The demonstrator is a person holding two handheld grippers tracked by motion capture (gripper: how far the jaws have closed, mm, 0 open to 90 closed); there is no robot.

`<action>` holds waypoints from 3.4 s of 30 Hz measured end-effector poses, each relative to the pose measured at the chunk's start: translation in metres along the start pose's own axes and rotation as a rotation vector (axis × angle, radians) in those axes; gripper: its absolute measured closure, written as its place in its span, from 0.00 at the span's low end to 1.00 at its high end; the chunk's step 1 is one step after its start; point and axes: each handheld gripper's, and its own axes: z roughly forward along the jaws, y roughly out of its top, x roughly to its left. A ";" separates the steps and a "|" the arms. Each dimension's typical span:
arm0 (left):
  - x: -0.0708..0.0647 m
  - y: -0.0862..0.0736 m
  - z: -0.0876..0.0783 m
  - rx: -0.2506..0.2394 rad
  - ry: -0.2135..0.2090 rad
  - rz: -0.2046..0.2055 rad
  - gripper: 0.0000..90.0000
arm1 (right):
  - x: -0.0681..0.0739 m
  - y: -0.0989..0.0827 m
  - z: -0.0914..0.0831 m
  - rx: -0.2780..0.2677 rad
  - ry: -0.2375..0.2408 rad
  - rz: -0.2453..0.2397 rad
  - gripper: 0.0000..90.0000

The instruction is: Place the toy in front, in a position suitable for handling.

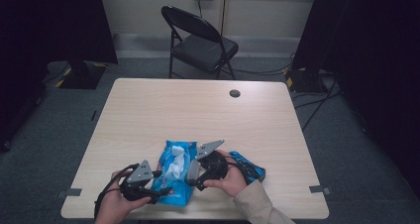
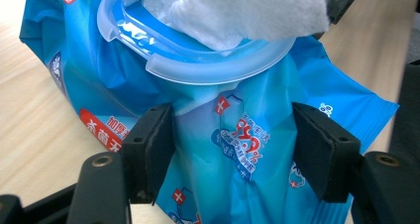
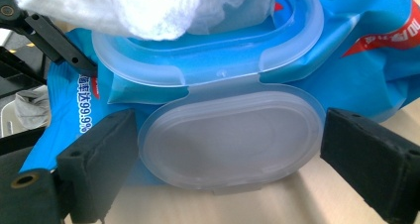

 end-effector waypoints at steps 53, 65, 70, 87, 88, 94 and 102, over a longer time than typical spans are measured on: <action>-0.007 0.015 0.009 0.016 0.024 0.011 0.38 | -0.015 -0.019 -0.053 -0.025 -0.113 0.038 0.18; 0.014 0.023 0.035 -0.030 0.081 -0.007 0.44 | -0.029 -0.041 -0.084 -0.064 -0.154 0.075 0.18; 0.028 0.028 0.046 -0.060 0.101 -0.016 0.44 | -0.040 -0.048 -0.091 -0.064 -0.169 0.085 0.18; 0.109 0.054 0.063 -0.035 0.164 -0.108 0.41 | -0.069 -0.067 -0.103 -0.060 -0.194 0.140 0.17; 0.109 0.054 0.063 -0.035 0.164 -0.108 0.37 | -0.068 -0.069 -0.105 -0.066 -0.194 0.141 0.17; 0.082 0.046 0.051 -0.061 0.120 -0.092 0.27 | -0.061 -0.079 -0.110 -0.078 -0.212 0.151 0.17; 0.030 0.020 0.033 -0.064 0.046 -0.075 0.26 | -0.043 -0.098 -0.106 -0.051 -0.271 0.180 0.14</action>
